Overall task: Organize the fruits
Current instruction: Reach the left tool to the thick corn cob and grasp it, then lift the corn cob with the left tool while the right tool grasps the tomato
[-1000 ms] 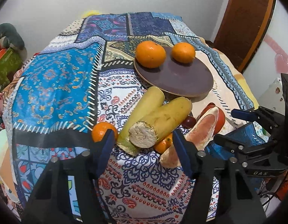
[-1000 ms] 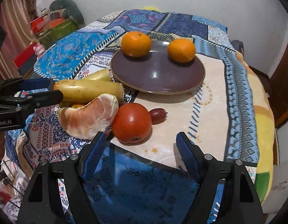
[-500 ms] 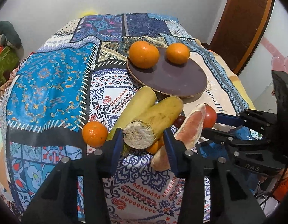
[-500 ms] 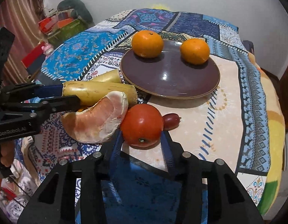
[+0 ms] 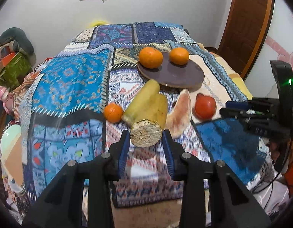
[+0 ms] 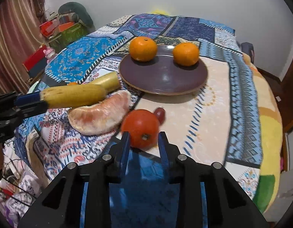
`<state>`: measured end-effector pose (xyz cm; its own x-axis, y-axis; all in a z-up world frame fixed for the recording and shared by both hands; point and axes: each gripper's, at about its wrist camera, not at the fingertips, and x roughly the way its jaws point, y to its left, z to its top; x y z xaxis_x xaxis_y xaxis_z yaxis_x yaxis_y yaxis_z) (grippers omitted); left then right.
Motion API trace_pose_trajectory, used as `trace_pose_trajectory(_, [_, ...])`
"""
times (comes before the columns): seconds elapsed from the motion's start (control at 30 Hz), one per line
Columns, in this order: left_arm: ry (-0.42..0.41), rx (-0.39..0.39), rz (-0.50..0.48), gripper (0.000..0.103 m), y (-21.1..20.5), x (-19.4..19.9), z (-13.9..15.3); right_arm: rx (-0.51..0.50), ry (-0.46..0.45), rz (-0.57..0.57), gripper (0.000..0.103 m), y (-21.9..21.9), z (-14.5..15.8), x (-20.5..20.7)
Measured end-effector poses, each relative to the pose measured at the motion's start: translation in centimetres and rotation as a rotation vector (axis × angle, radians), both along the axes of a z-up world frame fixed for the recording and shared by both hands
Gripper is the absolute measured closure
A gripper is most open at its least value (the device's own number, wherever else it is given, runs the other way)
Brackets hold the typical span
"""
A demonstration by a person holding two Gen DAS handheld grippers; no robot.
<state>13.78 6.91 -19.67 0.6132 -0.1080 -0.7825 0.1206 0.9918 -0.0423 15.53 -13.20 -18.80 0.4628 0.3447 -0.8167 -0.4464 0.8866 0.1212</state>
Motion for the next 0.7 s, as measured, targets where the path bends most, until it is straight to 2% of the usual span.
trace_pose_trajectory(0.17, [0.078, -0.005, 0.022, 0.068, 0.7, -1.1, -1.7, 0.028, 0.017, -0.016, 0.075, -1.4, 0.2, -0.8])
trace_pose_trajectory(0.23, [0.114, -0.014, 0.028, 0.069, 1.0, -1.0, -2.2, 0.034, 0.016, -0.011, 0.071, -1.4, 0.3, -0.9])
trace_pose_trajectory(0.3, [0.108, -0.016, 0.033, 0.068, 1.1, -1.2, -2.0, 0.031, 0.003, -0.006, 0.063, -1.3, 0.6, -1.0])
trace_pose_trajectory(0.4, [0.079, -0.007, 0.032, 0.059, 0.9, -1.0, -1.2, 0.029, -0.018, 0.005, 0.054, -0.8, 0.8, -1.0])
trace_pose_trajectory(0.47, [0.067, 0.011, 0.029, 0.055, 0.6, -0.5, -1.0, 0.025, -0.024, 0.015, 0.052, -0.4, 0.8, -0.8])
trace_pose_trajectory(0.7, [0.094, 0.007, 0.036, 0.055, 0.8, 2.5, -2.1, 0.009, -0.015, 0.047, 0.051, 1.2, 0.1, 0.0])
